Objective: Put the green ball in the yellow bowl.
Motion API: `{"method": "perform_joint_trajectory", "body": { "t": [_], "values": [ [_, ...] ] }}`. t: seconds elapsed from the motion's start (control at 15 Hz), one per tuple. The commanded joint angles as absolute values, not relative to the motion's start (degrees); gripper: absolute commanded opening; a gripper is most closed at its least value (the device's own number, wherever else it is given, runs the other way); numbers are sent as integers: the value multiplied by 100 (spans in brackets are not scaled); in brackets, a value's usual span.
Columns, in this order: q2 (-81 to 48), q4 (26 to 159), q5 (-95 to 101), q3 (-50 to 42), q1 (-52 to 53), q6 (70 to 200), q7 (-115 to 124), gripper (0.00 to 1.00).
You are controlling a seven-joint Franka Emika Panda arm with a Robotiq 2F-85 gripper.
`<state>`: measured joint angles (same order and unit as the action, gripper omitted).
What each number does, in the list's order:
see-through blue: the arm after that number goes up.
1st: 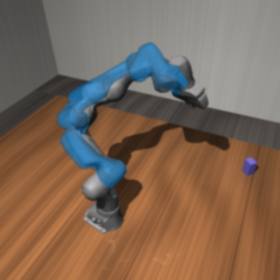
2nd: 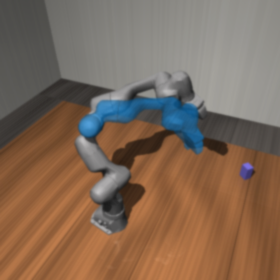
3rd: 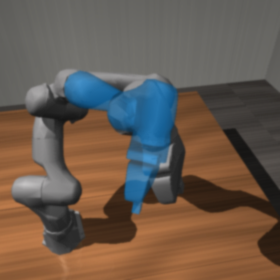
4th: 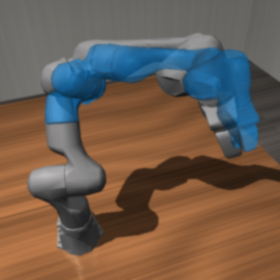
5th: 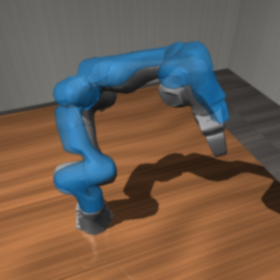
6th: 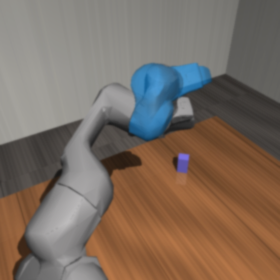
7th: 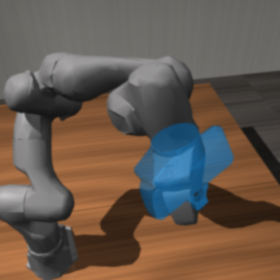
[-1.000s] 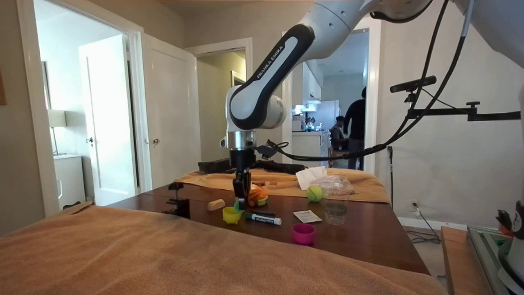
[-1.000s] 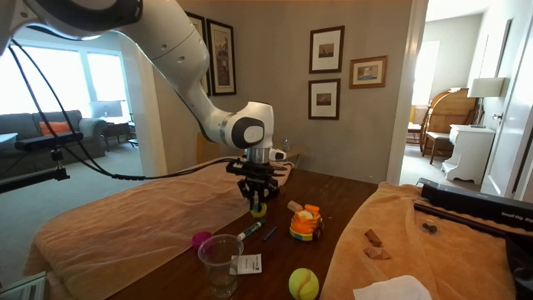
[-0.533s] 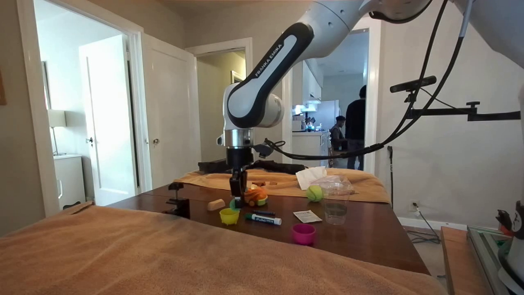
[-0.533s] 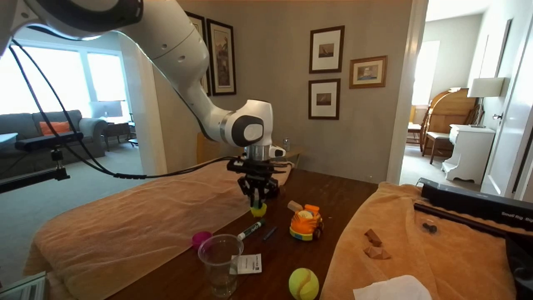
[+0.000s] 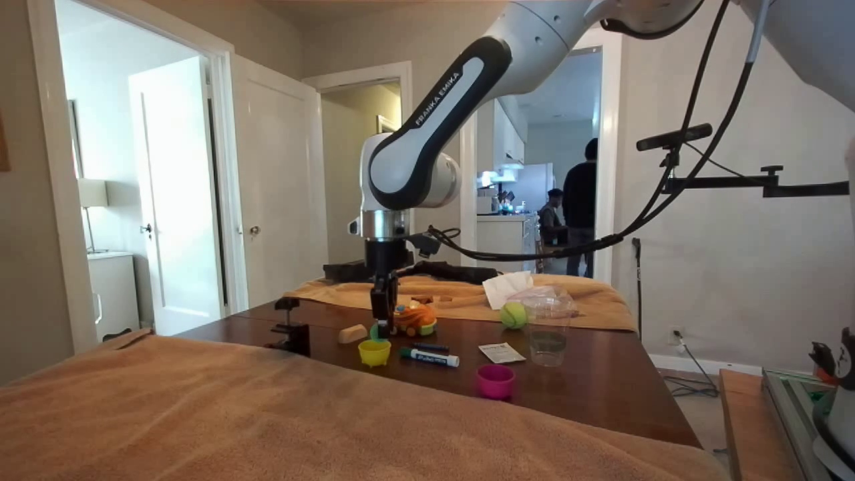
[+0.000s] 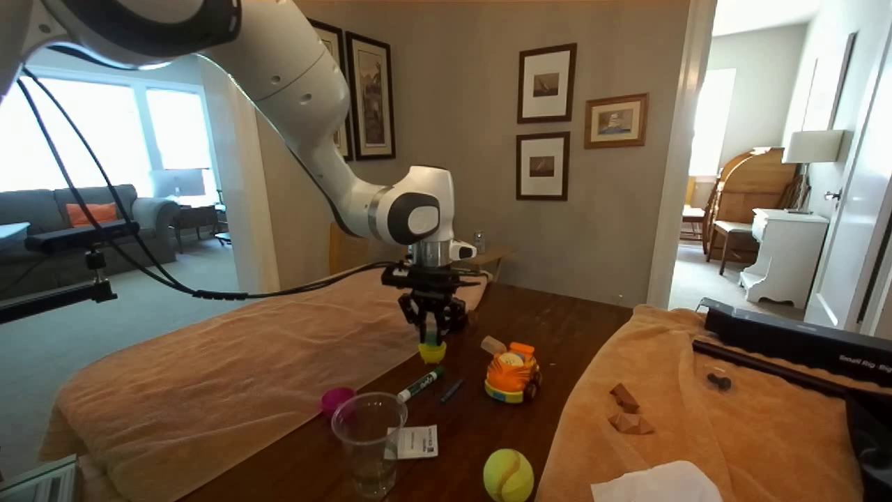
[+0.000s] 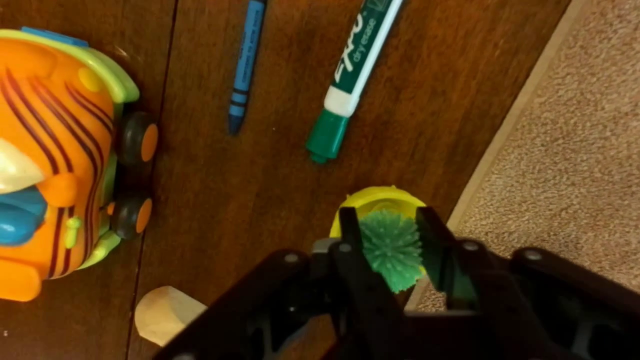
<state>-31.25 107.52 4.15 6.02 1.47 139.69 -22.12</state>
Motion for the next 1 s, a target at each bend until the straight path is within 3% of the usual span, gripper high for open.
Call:
{"method": "perform_joint_trajectory", "body": {
  "t": [0.0,0.33,0.93],
  "values": [
    [-3234,10589,570,619,170,13870,-2230,67],
    [-2709,10901,492,734,277,13354,-2068,99],
    [-912,12206,997,364,894,12961,591,100]
  ]
}}
